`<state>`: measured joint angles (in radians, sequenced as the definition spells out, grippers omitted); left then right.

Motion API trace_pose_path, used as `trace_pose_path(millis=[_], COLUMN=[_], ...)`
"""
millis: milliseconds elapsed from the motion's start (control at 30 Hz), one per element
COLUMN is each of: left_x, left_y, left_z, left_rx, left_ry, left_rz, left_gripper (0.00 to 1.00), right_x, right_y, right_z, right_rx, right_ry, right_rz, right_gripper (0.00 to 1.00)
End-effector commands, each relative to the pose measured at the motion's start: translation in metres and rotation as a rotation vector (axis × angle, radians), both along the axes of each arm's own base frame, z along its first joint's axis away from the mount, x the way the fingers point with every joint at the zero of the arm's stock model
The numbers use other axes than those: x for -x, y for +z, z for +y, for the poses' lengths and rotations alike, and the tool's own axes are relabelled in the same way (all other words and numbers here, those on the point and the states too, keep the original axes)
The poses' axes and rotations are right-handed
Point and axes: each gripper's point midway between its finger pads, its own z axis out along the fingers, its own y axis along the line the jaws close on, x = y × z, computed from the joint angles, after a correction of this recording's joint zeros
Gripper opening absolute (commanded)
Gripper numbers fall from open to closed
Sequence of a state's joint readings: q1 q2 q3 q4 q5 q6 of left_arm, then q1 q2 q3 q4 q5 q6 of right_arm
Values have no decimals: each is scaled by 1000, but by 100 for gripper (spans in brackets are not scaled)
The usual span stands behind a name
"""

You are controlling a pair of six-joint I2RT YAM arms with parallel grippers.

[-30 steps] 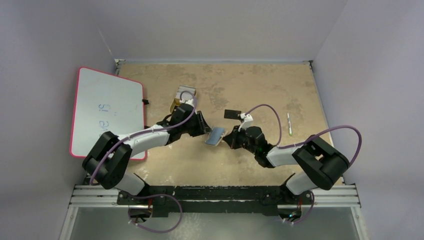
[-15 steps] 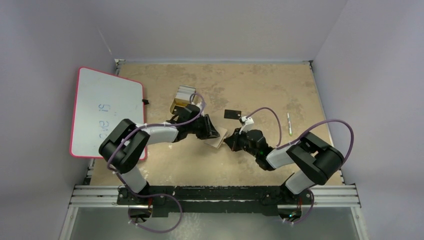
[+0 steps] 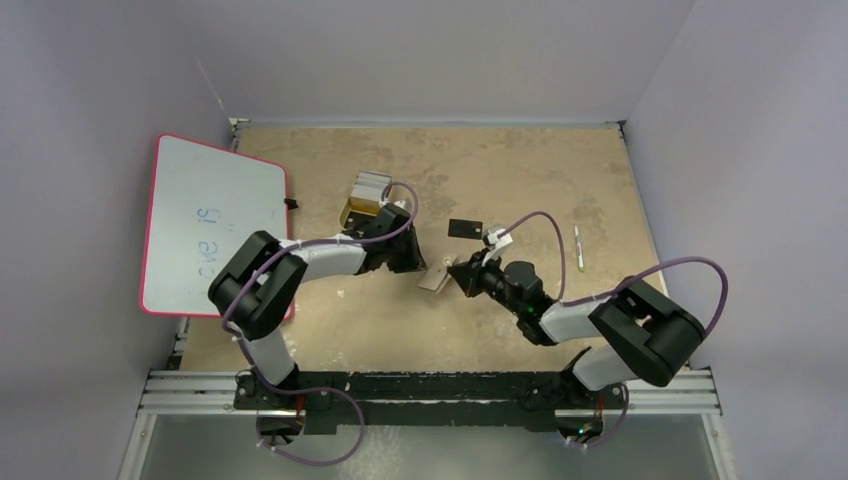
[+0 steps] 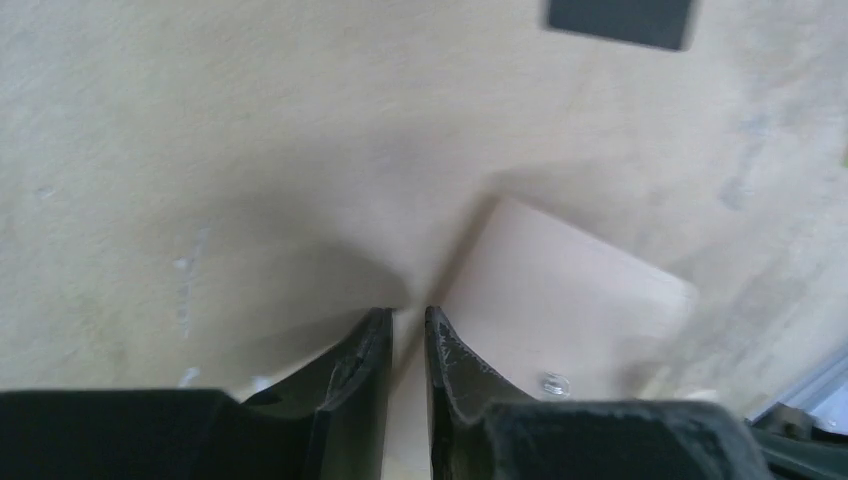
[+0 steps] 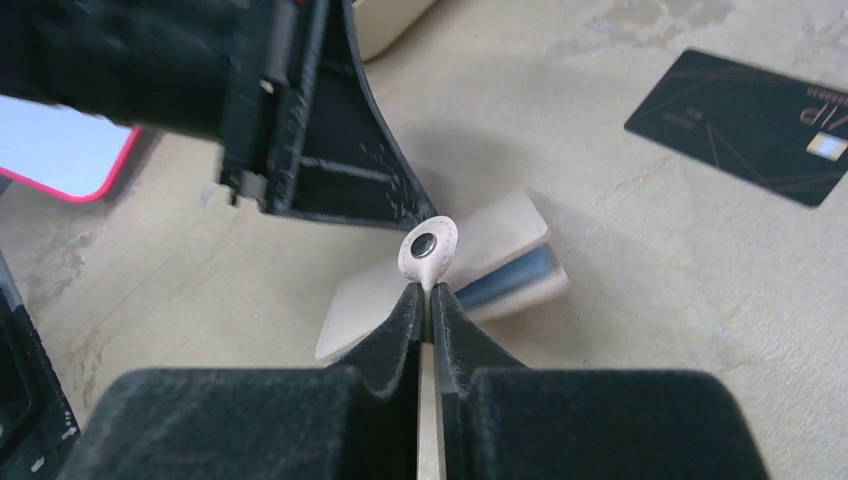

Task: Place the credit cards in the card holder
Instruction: Close the card holder at the center of the board.

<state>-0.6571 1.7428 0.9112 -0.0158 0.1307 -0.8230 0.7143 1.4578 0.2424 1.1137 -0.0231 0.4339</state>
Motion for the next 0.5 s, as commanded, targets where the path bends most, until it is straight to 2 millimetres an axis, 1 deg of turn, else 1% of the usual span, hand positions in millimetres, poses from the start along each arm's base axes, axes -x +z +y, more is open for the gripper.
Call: trace_pose_path(millis=[0, 67, 133, 167, 233, 300, 333, 400, 467], left_x=[13, 15, 17, 17, 18, 19, 19, 21, 20], left_y=[-39, -35, -27, -20, -15, -12, -10, -5, 2], left_z=[33, 29, 24, 20, 17, 14, 12, 5, -2], left_rx=[-176, -149, -108, -81, -53, -39, -31, -10, -2], left_ry=[22, 25, 29, 32, 43, 37, 31, 16, 4], left_rz=[61, 64, 63, 56, 58, 54, 52, 48, 34], left_gripper=[17, 17, 18, 18, 18, 20, 20, 20, 20], right_x=[-9, -12, -13, -15, -16, -14, -12, -8, -2], right_y=[29, 24, 21, 17, 2, -4, -4, 2, 6], right_z=[8, 14, 19, 19, 15, 12, 11, 10, 9], right_rx=[-22, 0, 4, 9, 48, 62, 59, 26, -6], right_ry=[24, 37, 53, 41, 10, -15, -25, -27, -27], right_rz=[-123, -98, -76, -51, 28, 92, 115, 134, 142], right_gripper=[7, 9, 12, 15, 19, 24, 26, 27, 24])
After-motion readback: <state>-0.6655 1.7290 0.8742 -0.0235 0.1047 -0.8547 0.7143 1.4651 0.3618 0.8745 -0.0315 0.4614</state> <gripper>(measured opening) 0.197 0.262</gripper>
